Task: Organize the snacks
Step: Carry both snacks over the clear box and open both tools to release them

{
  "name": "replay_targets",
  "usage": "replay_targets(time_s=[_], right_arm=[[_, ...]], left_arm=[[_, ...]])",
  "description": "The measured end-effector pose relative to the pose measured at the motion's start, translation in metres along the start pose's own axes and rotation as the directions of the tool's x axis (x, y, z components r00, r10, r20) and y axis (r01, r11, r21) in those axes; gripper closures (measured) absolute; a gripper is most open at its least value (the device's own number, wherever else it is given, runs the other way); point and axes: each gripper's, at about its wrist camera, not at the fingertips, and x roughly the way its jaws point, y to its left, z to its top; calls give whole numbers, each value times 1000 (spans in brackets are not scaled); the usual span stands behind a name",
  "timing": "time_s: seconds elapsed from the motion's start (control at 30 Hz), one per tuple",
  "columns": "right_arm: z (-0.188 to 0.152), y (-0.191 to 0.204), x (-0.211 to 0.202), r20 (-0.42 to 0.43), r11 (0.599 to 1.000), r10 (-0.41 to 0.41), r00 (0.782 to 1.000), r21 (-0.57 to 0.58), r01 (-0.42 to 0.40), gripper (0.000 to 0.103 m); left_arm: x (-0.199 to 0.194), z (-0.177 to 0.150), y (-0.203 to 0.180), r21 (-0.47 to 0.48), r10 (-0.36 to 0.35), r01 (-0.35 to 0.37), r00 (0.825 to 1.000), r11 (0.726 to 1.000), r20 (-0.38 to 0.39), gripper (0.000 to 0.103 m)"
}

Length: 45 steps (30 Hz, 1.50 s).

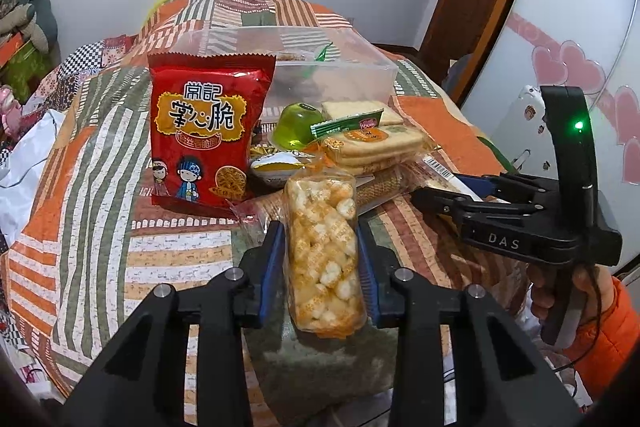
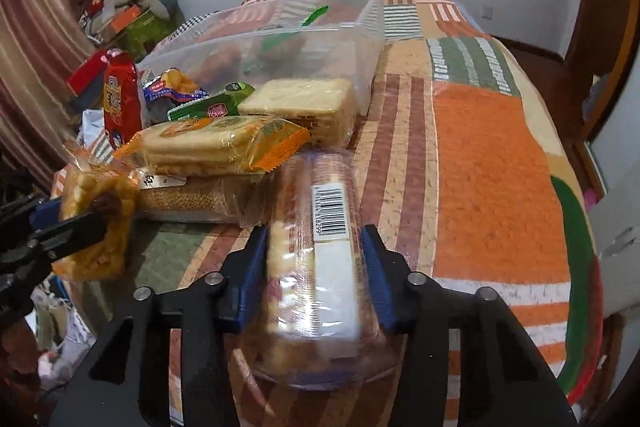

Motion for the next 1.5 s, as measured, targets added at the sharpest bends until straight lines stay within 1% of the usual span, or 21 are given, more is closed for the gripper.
replay_targets(time_s=[0.23,0.47,0.67,0.83,0.97,1.07,1.2,1.33,1.5], right_arm=[[-5,-15,-16,29,999,3,1000,47,-4,61],[8,-24,-47,113,998,-30,993,60,23,61],[33,-17,-71,217,999,-39,975,42,31,61],[50,-9,-75,275,999,-25,961,28,18,61],[65,-6,-76,313,1000,-18,949,18,14,61],[75,-5,-75,339,1000,-17,941,12,14,61],[89,-5,-72,367,1000,-9,930,8,7,61],[101,-4,-67,381,1000,0,924,5,-2,61],[112,-2,-57,388,1000,9,921,2,-11,61]], left_arm=[[-18,9,5,-13,8,-7,999,1000,50,71],[-39,31,11,-23,9,-6,992,1000,127,71],[-53,55,15,-20,26,-23,982,1000,189,71],[-62,75,18,-16,36,-33,970,999,242,71],[-62,96,26,-30,31,-24,964,999,265,71],[-59,109,31,-30,45,-38,959,999,280,71],[-51,124,35,-32,44,-36,957,999,286,71],[-39,141,37,-26,51,-45,956,999,289,71],[-23,156,38,-19,44,-40,958,999,282,71]])
